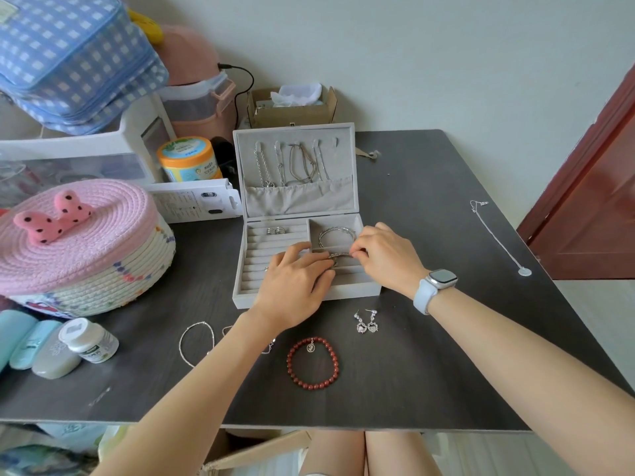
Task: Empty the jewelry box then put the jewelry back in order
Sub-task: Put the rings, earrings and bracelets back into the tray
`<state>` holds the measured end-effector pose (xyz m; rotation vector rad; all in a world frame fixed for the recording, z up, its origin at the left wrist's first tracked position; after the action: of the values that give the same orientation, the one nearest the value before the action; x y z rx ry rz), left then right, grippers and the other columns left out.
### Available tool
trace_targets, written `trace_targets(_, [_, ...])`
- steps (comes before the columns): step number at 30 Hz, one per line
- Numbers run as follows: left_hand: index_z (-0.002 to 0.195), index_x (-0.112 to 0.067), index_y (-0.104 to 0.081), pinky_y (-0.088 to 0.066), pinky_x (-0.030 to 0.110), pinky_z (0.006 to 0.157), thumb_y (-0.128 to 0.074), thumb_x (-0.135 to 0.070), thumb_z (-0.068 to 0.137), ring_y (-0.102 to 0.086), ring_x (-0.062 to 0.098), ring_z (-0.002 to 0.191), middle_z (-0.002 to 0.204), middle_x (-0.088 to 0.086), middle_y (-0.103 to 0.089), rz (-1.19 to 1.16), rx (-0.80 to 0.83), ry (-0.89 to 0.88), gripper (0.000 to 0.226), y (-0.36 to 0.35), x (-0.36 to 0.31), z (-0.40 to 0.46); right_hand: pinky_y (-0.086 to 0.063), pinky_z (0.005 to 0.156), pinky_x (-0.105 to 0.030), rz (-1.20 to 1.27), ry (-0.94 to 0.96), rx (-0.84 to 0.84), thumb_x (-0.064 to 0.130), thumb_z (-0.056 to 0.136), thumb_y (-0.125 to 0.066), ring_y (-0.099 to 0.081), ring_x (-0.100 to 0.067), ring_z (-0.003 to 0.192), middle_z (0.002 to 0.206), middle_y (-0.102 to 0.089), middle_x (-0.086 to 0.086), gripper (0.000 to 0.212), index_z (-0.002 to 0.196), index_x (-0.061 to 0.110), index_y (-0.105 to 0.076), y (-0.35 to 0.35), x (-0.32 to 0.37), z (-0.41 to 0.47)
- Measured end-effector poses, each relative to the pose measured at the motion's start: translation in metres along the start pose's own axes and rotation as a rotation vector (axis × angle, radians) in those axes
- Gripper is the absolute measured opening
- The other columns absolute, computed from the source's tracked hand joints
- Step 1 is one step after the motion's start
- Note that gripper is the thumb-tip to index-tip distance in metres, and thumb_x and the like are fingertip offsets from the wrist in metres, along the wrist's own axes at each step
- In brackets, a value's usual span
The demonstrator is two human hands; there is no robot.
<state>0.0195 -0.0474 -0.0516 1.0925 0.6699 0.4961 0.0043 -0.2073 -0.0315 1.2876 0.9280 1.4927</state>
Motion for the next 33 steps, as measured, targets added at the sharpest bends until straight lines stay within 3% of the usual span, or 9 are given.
trace_targets(3, [0.109, -0.018, -0.067, -0.039, 0.044, 0.092, -0.024, -0.042, 0.088, -0.048, 0.031, 0.122, 0.118, -0.005, -0.065, 0.038, -0.002, -0.02, 0.053, 0.001, -0.002, 0.0, -0.044, 0.073, -0.035, 0.004, 0.042, 0.055, 0.017, 0.095, -0.039, -0.041, -0.018, 0.103, 0.111, -0.059, 0.002, 0.029, 0.102, 0.016, -0.067, 0.001, -0.001, -0.003])
trace_targets(7, [0.126, -0.022, -0.055, -0.024, 0.041, 0.106, -0.009, -0.051, 0.084, -0.027, 0.023, 0.137, 0.136, -0.01, -0.05, 0.044, 0.077, -0.003, 0.068, 0.0, -0.002, 0.001, -0.042, 0.074, -0.032, -0.01, 0.095, 0.056, 0.018, 0.095, -0.038, -0.04, -0.019, 0.108, 0.116, -0.056, 0.001, 0.029, 0.111, 0.015, -0.063, 0.0, -0.001, -0.012])
trace_targets(11, [0.131, -0.021, -0.05, -0.024, 0.04, 0.107, -0.025, -0.041, 0.086, -0.023, 0.021, 0.139, 0.138, -0.007, -0.049, -0.142, 0.042, 0.084, 0.056, 0.001, 0.003, -0.002, -0.047, 0.074, -0.033, 0.09, 0.17, -0.222, 0.014, 0.089, -0.042, -0.051, -0.024, 0.09, 0.096, -0.063, -0.005, 0.027, 0.097, 0.009, -0.067, 0.006, 0.009, -0.032])
trace_targets(13, [0.128, -0.019, -0.054, -0.029, 0.045, 0.106, -0.024, -0.043, 0.083, -0.029, 0.024, 0.137, 0.135, -0.002, -0.052, -0.228, -0.047, 0.125, 0.059, 0.006, 0.007, -0.008, -0.041, 0.073, -0.023, 0.155, 0.205, -0.315, 0.019, 0.086, -0.039, -0.047, -0.016, 0.082, 0.086, -0.063, -0.004, 0.03, 0.089, 0.01, -0.068, 0.008, 0.016, -0.046])
trace_targets(16, [0.118, -0.017, -0.062, -0.031, 0.05, 0.102, -0.026, -0.04, 0.081, -0.042, 0.029, 0.129, 0.127, 0.004, -0.059, -0.153, -0.155, 0.164, 0.057, 0.013, 0.01, -0.021, -0.038, 0.072, -0.018, 0.22, 0.255, -0.224, 0.026, 0.085, -0.042, -0.047, -0.011, 0.081, 0.08, -0.062, 0.001, 0.029, 0.085, 0.013, -0.067, 0.003, 0.036, -0.068])
trace_targets(19, [0.108, -0.018, -0.068, -0.034, 0.052, 0.098, -0.031, -0.036, 0.083, -0.055, 0.029, 0.118, 0.117, 0.004, -0.066, -0.023, -0.182, 0.203, 0.047, 0.014, 0.013, -0.034, -0.04, 0.069, -0.022, 0.184, 0.346, -0.074, 0.033, 0.084, -0.048, -0.049, -0.012, 0.079, 0.078, -0.062, 0.004, 0.027, 0.086, 0.017, -0.069, -0.006, 0.056, -0.081])
trace_targets(23, [0.106, -0.019, -0.069, -0.03, 0.053, 0.103, -0.03, -0.04, 0.084, -0.055, 0.025, 0.118, 0.118, 0.004, -0.065, -0.011, -0.145, 0.24, 0.05, 0.011, 0.016, -0.039, -0.035, 0.084, -0.027, 0.112, 0.397, 0.107, 0.031, 0.087, -0.056, -0.044, -0.016, 0.097, 0.1, -0.059, 0.0, 0.025, 0.105, 0.016, -0.065, -0.017, 0.07, -0.082])
trace_targets(30, [0.11, -0.021, -0.068, -0.027, 0.045, 0.106, -0.028, -0.045, 0.083, -0.049, 0.021, 0.125, 0.124, 0.002, -0.061, -0.065, -0.173, 0.249, 0.054, 0.013, 0.018, -0.041, -0.032, 0.074, -0.021, 0.177, 0.29, 0.222, 0.025, 0.095, -0.042, -0.042, -0.009, 0.086, 0.092, -0.045, 0.01, 0.014, 0.098, 0.016, -0.052, -0.003, 0.074, -0.082])
trace_targets(33, [0.116, -0.023, -0.064, -0.02, 0.039, 0.11, -0.036, -0.04, 0.083, -0.042, 0.017, 0.13, 0.131, -0.002, -0.056, -0.102, -0.131, 0.287, 0.046, 0.012, 0.019, -0.039, -0.036, 0.071, -0.023, 0.348, 0.16, 0.083, 0.019, 0.093, -0.045, -0.047, -0.01, 0.079, 0.086, -0.048, 0.011, 0.01, 0.099, 0.015, -0.052, 0.025, 0.063, -0.065])
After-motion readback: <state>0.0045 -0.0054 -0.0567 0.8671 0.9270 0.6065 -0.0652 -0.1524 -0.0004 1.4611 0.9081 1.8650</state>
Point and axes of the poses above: each hand's wrist, its own z-axis towards the middle knuckle, its own y-axis out of the back of the hand, x = y × z, the point moved 3 cm from there along z, towards the middle knuckle
